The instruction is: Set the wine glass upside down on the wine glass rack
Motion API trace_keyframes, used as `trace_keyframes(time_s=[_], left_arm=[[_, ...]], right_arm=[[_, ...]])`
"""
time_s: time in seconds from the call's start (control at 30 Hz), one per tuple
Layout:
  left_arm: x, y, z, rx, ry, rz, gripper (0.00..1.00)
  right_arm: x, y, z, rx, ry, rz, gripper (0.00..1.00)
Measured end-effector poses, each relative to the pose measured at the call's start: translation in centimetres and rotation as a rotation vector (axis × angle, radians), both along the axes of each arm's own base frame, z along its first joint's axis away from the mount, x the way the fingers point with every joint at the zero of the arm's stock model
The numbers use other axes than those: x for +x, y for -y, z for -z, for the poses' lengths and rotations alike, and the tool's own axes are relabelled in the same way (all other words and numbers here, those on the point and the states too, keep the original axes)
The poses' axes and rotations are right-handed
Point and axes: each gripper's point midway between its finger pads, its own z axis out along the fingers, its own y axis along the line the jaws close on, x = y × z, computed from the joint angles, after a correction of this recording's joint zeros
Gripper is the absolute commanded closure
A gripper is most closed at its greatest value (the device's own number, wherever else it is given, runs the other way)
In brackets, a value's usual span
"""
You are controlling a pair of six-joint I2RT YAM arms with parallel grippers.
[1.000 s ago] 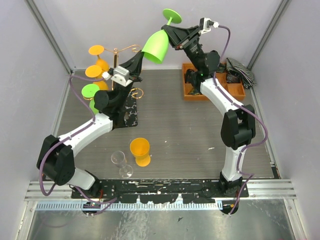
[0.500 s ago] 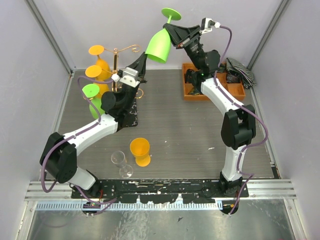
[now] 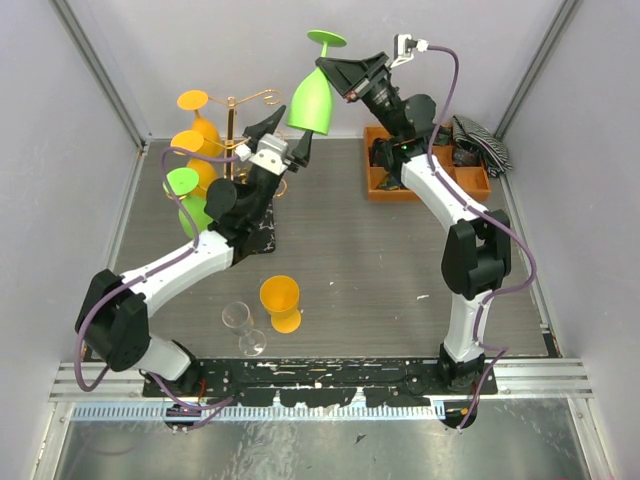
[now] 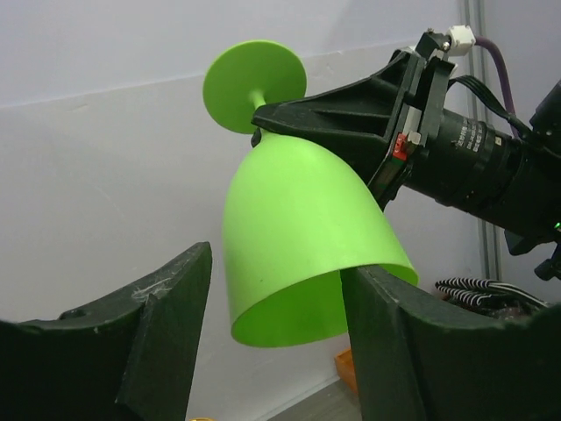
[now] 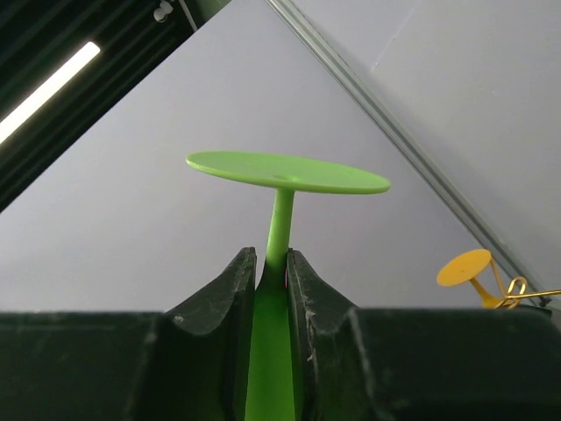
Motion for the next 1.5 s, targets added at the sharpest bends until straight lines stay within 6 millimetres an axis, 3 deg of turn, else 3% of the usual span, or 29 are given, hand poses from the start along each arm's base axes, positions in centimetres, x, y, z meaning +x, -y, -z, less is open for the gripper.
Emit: trace_keyframes(time_s=[0.23, 0.53, 0.67, 0.83, 1.07, 1.13, 1.4, 1.5], left_arm=[[-1.0, -1.2, -0.1, 0.035, -0.032, -0.019, 0.25], [-1.5, -3.6, -0.7, 0.113, -0.119, -0.118, 0.2], [-1.1, -4.3, -1.8, 0.136, -0.141, -0.163, 0.19], [-0.8, -6.0, -4.6, 0.111, -0.17, -0.214, 0.18], [0.0, -11.7, -8.6, -0.013, -0.297, -0.319, 0.19], [-0.2, -12.5, -9.1, -0.03, -0.318, -0.337, 0.2], [0.0, -13.0, -6.6, -0.009, -0.406, -0.364, 0.2], [0.4, -13.1, -5.2, 0.013, -0.442, -0.379, 0.2]], right_arm=[[2.4, 2.8, -0.1, -0.095, 0.037, 0.119, 0.99], [5.3, 9.5, 0.2, -0.252, 0.031, 0.336, 0.99], [5.7, 11.7, 0.7, -0.378, 0.046, 0.483, 0.99], [5.2, 13.0, 2.5, -0.492, 0.068, 0.606, 0.99], [6.8, 13.3, 8.6, -0.626, 0.08, 0.653, 0.99], [8.0, 13.1, 10.5, -0.64, 0.083, 0.647, 0.99], [13.8, 10.5, 20.4, -0.639, 0.102, 0.562, 0.99], [14.9, 9.2, 24.3, -0.639, 0.117, 0.542, 0.99]])
